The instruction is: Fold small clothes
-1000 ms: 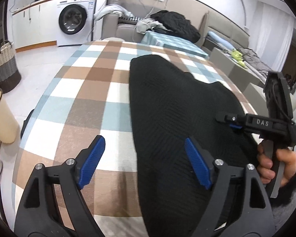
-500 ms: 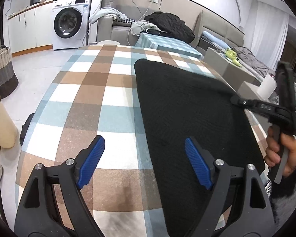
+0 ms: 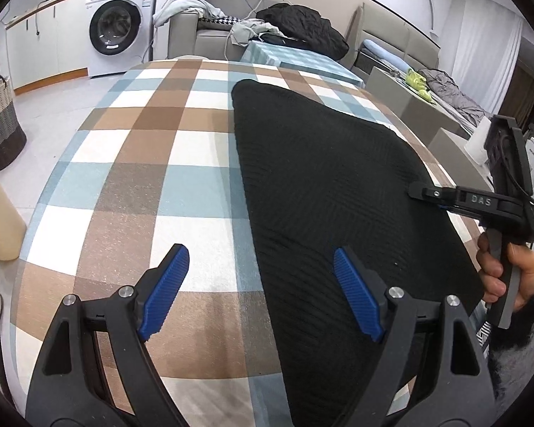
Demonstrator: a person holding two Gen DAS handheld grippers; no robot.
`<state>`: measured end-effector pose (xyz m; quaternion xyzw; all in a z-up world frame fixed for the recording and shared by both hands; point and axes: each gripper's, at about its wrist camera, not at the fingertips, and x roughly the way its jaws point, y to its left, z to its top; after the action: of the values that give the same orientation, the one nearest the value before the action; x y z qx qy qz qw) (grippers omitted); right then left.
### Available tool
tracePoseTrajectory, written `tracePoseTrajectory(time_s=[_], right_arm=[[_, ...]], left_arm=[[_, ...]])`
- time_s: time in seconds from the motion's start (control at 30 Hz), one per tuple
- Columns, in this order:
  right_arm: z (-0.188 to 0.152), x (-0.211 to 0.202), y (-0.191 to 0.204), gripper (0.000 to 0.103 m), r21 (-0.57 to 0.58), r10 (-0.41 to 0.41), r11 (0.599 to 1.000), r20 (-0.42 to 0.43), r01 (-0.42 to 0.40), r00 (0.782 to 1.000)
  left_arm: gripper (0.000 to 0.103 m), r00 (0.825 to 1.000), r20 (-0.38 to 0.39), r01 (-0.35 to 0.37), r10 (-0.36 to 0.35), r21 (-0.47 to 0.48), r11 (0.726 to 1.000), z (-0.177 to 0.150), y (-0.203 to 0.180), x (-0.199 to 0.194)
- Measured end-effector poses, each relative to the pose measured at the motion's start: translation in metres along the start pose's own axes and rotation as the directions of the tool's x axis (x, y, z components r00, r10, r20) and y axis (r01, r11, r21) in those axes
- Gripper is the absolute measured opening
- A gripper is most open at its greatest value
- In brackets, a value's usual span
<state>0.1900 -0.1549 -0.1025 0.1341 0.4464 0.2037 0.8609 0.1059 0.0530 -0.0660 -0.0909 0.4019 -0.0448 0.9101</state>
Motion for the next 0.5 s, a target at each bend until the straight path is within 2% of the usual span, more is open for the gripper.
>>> tracePoseTrajectory(time_s=[0.03, 0.07, 0.17, 0.2, 0.27, 0.3, 0.37, 0.43, 0.5], right_arm=[[0.000, -0.001, 0.002, 0.017, -0.004, 0.011, 1.000, 0.006, -0.011, 1.000], [0.001, -0.002, 0.003, 0.013, -0.014, 0.027, 1.000, 0.022, -0.026, 0.999], [0.001, -0.031, 0.019, 0.012, -0.081, 0.073, 0.995, 0.156, -0.061, 0.985], [0.001, -0.041, 0.025, 0.012, -0.109, 0.070, 0.993, 0.200, -0.048, 0.977], [0.001, -0.048, 0.033, 0.013, -0.133, -0.013, 0.990, 0.239, 0.046, 0.971], [0.001, -0.041, 0.031, 0.015, -0.134, -0.063, 0.987, 0.211, 0.093, 0.975], [0.002, -0.027, 0.020, 0.018, -0.095, -0.089, 0.990, 0.129, 0.102, 0.988], [-0.004, -0.020, 0.003, 0.021, -0.024, -0.068, 0.997, 0.065, 0.069, 0.996], [-0.012, -0.022, -0.007, 0.027, 0.006, -0.027, 1.000, 0.055, 0.027, 0.998]], left_arm=[[0.082, 1.000, -0.001, 0.003, -0.003, 0.007, 1.000, 0.000, -0.001, -0.001], [0.082, 1.000, 0.001, 0.005, -0.005, 0.013, 1.000, 0.000, -0.003, -0.002], [0.082, 1.000, 0.015, 0.013, -0.013, 0.017, 1.000, 0.000, -0.004, -0.007], [0.082, 1.000, 0.016, 0.015, -0.015, 0.017, 1.000, 0.001, -0.004, -0.007], [0.082, 1.000, 0.009, 0.012, -0.012, 0.020, 1.000, 0.001, -0.003, -0.005], [0.082, 1.000, -0.002, 0.010, -0.010, 0.019, 1.000, 0.000, -0.003, -0.003], [0.082, 1.000, -0.020, 0.011, -0.010, 0.021, 1.000, -0.002, -0.003, 0.001], [0.082, 1.000, -0.029, 0.006, -0.005, 0.026, 1.000, -0.003, -0.002, 0.003], [0.082, 0.999, -0.030, 0.011, -0.010, 0.028, 1.000, -0.004, -0.003, 0.004]])
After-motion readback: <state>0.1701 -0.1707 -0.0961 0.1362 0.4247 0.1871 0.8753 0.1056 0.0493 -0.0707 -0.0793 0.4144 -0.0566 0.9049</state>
